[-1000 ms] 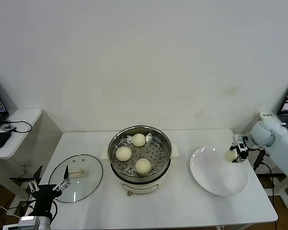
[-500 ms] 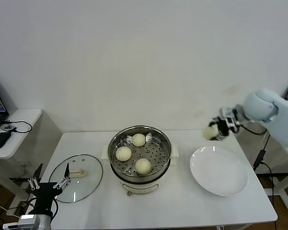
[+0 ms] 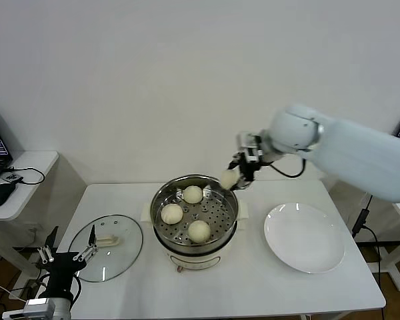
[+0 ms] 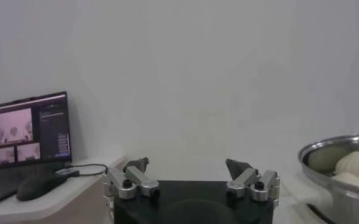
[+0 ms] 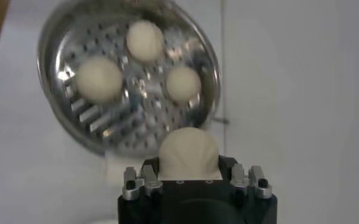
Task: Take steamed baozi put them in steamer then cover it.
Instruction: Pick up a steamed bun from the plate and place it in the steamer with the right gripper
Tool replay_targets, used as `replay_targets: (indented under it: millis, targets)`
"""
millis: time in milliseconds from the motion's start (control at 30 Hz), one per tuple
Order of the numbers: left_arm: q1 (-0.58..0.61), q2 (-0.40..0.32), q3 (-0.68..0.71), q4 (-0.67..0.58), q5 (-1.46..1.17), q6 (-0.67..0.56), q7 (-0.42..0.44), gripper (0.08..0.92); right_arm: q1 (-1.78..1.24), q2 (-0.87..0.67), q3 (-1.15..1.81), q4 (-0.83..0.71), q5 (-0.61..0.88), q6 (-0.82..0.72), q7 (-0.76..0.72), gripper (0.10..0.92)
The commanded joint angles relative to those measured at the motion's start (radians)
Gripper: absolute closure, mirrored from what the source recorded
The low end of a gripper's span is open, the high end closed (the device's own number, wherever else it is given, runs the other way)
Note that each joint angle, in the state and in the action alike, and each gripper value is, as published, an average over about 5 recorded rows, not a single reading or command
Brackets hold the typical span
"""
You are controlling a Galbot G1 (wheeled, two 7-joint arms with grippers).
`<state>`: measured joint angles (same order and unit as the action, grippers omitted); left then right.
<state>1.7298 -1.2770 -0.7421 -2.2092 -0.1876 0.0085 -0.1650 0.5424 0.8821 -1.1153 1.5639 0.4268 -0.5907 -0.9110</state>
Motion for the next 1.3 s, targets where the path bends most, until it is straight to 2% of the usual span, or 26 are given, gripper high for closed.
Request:
replay_targets:
  millis: [33,400,967,1167,1300]
  targets:
    - [0.002,0.000,-0.004,0.001,-0.001,0.000,0.000,0.177,-0.076,0.187,-0.076,-0.097,0.011,-0.039,0.040,0.419]
    - [-0.010,0.002,-0.003,0.016,-0.006,-0.001,0.000,0.177,-0.151,0.233,-0.073,-0.210,-0.158,0.029,0.009,0.421]
    - [-0.017,0.001,-0.002,0.023,-0.007,0.000,-0.001,0.177,-0.176,0.214,-0.051,-0.220,-0.187,0.035,-0.008,0.407]
    - [-0.015,0.003,-0.006,0.019,-0.009,0.000,-0.002,0.177,-0.142,0.156,-0.005,-0.147,-0.156,0.027,-0.002,0.271]
    - [-0.016,0.006,-0.007,0.024,-0.009,0.001,-0.005,0.177,-0.107,0.056,0.044,-0.021,-0.057,0.010,0.059,0.212]
